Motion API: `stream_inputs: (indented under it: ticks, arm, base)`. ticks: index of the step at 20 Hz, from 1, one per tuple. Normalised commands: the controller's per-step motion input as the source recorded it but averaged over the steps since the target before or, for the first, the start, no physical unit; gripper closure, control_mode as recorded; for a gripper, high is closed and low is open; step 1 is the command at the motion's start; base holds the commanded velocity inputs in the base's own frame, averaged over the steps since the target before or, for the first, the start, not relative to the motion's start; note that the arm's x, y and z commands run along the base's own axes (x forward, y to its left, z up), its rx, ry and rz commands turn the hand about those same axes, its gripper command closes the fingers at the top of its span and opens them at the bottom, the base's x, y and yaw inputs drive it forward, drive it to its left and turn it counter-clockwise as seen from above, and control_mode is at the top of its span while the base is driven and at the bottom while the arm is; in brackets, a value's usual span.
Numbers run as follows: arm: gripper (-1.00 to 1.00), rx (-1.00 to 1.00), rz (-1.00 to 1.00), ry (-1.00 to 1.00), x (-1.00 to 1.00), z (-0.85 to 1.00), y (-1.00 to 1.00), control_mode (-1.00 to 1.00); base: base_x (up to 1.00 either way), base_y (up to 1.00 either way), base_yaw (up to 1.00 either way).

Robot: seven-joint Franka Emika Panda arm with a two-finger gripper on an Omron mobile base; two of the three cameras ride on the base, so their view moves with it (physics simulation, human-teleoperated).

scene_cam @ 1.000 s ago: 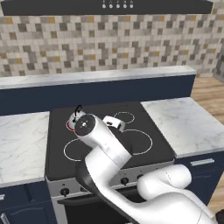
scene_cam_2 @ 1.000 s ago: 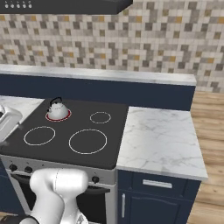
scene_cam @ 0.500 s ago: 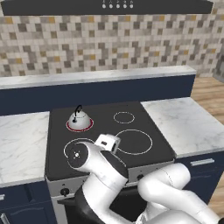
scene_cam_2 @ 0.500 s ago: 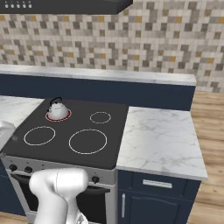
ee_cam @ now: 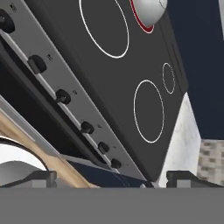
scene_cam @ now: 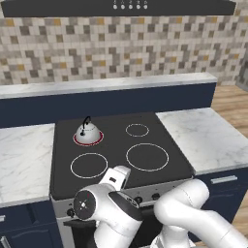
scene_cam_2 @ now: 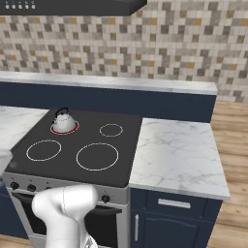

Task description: The kettle is done boiling. Turn off the stove, then wait for 300 timesteps before moving the kettle to the dining table.

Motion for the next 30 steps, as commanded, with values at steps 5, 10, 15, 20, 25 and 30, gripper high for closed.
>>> stream_inputs:
  ticks: [5,10,15,20,25,30]
  arm:
    - [-1.0,-0.01,0.0,-0.07,0.02,-0.32,0.03,-1.0]
    - [-1.0,0.0,0.0,-0.11,0.0,-0.44,0.06,-1.0]
    - [-1.0,0.0,0.0,-0.11,0.0,-0.42,0.19,-1.0]
    - [-1.0,0.0,0.0,-0.09,0.0,-0.33,0.2,-1.0]
    - [-1.0,-0.04,0.0,0.0,0.02,-0.15,0.0,-1.0]
    - [-1.0,0.0,0.0,-0.01,0.15,-0.24,0.07,-1.0]
  base:
    - [0.0,0.0,0.0]
    - [0.0,0.0,0.0]
    - [0.0,0.0,0.0]
    - [0.0,0.0,0.0]
    - [0.0,0.0,0.0]
    - [0.0,0.0,0.0]
